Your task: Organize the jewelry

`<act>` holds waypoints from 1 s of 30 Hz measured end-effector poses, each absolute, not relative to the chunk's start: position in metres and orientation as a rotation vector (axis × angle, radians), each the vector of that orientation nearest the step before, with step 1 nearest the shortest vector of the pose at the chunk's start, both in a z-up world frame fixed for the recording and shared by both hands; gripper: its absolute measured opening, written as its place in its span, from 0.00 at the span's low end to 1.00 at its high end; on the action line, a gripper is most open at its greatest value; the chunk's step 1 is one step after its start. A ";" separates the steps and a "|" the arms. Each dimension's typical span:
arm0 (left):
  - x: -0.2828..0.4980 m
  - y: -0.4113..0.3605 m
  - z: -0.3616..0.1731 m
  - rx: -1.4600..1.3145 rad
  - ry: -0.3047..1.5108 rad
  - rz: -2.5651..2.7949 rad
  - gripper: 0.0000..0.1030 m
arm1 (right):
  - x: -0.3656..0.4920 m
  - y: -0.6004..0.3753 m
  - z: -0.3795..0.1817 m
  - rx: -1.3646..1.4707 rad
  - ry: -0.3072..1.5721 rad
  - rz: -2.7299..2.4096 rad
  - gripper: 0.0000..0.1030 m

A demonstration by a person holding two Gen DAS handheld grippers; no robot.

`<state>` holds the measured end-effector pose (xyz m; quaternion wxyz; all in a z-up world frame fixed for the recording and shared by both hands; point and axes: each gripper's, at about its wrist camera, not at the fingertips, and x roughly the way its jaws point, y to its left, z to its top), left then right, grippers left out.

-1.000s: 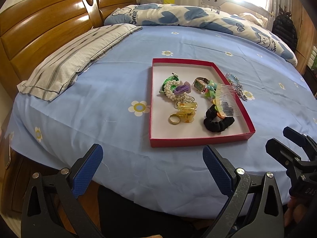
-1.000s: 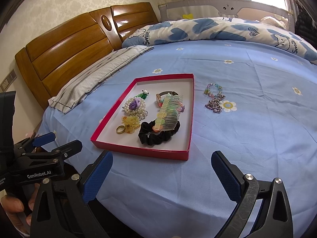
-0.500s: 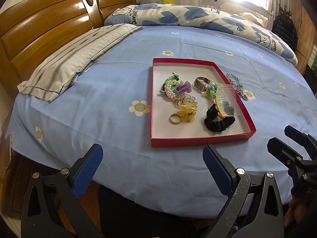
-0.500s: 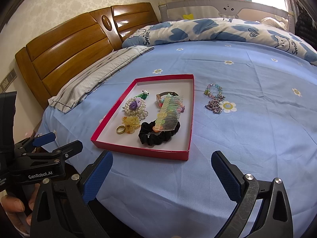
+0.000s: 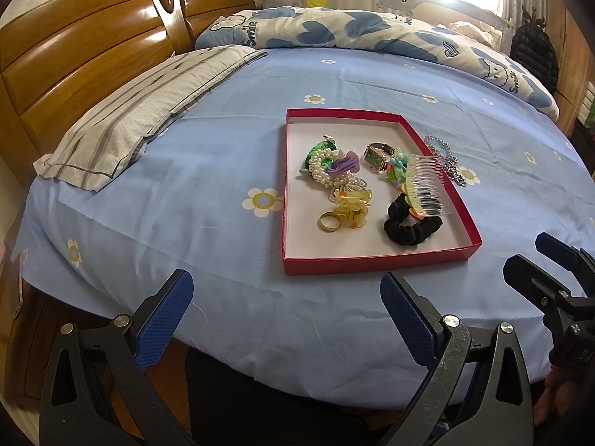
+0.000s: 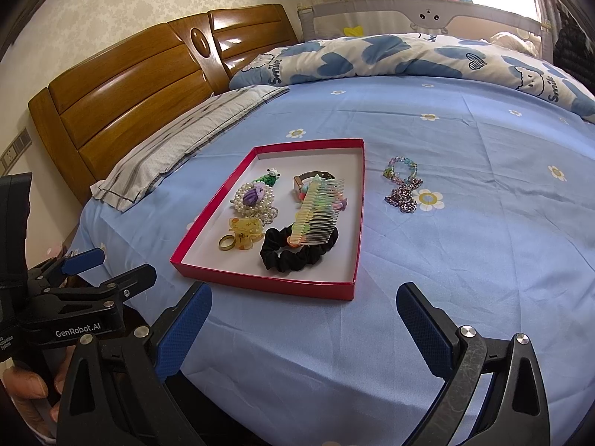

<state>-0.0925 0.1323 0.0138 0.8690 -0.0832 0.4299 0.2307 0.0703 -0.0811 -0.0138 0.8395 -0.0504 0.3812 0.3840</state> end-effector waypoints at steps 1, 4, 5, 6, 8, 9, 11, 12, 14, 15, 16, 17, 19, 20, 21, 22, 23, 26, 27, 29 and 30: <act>-0.092 0.132 0.014 -0.173 0.899 0.483 0.99 | 0.070 -0.080 -0.014 -0.108 0.806 0.812 0.98; -0.092 0.132 0.014 -0.171 0.900 0.484 0.99 | 0.070 -0.081 -0.014 -0.108 0.806 0.813 0.98; -0.092 0.132 0.013 -0.171 0.900 0.484 0.99 | 0.070 -0.081 -0.014 -0.108 0.806 0.813 0.98; -0.092 0.132 0.013 -0.173 0.900 0.483 0.99 | 0.070 -0.081 -0.014 -0.108 0.805 0.813 0.98; -0.092 0.132 0.013 -0.172 0.900 0.482 0.99 | 0.070 -0.081 -0.014 -0.109 0.806 0.813 0.98; -0.092 0.132 0.013 -0.170 0.900 0.483 0.99 | 0.070 -0.082 -0.014 -0.109 0.806 0.813 0.98; -0.092 0.132 0.013 -0.172 0.901 0.483 0.99 | 0.070 -0.081 -0.014 -0.108 0.806 0.814 0.98; -0.092 0.132 0.013 -0.171 0.900 0.483 0.99 | 0.070 -0.082 -0.014 -0.108 0.806 0.814 0.98; -0.092 0.132 0.013 -0.171 0.901 0.483 0.99 | 0.070 -0.081 -0.014 -0.108 0.807 0.813 0.98; -0.092 0.132 0.013 -0.171 0.901 0.484 0.99 | 0.070 -0.081 -0.014 -0.108 0.807 0.813 0.98; -0.092 0.132 0.013 -0.169 0.901 0.485 0.99 | 0.070 -0.081 -0.013 -0.108 0.806 0.813 0.98; -0.092 0.132 0.013 -0.169 0.901 0.485 0.99 | 0.070 -0.081 -0.013 -0.109 0.806 0.813 0.98; -0.092 0.132 0.013 -0.168 0.901 0.485 0.99 | 0.070 -0.081 -0.013 -0.109 0.805 0.813 0.98; -0.092 0.133 0.013 -0.167 0.901 0.486 0.99 | 0.070 -0.081 -0.014 -0.108 0.805 0.813 0.98; -0.092 0.133 0.012 -0.168 0.902 0.485 0.99 | 0.070 -0.081 -0.014 -0.108 0.806 0.813 0.98; -0.092 0.133 0.012 -0.167 0.902 0.484 0.99 | 0.070 -0.081 -0.014 -0.108 0.807 0.813 0.98; -0.092 0.134 0.012 -0.167 0.903 0.484 0.99 | 0.070 -0.081 -0.014 -0.108 0.807 0.813 0.98; -0.092 0.134 0.012 -0.168 0.903 0.482 0.99 | 0.070 -0.081 -0.013 -0.109 0.806 0.813 0.98; -0.092 0.135 0.012 -0.167 0.903 0.482 0.99 | 0.070 -0.081 -0.013 -0.109 0.806 0.812 0.98; -0.092 0.134 0.012 -0.163 0.904 0.484 0.99 | 0.070 -0.081 -0.013 -0.109 0.806 0.813 0.98; -0.092 0.135 0.012 -0.163 0.904 0.483 0.99 | 0.070 -0.082 -0.013 -0.109 0.806 0.813 0.98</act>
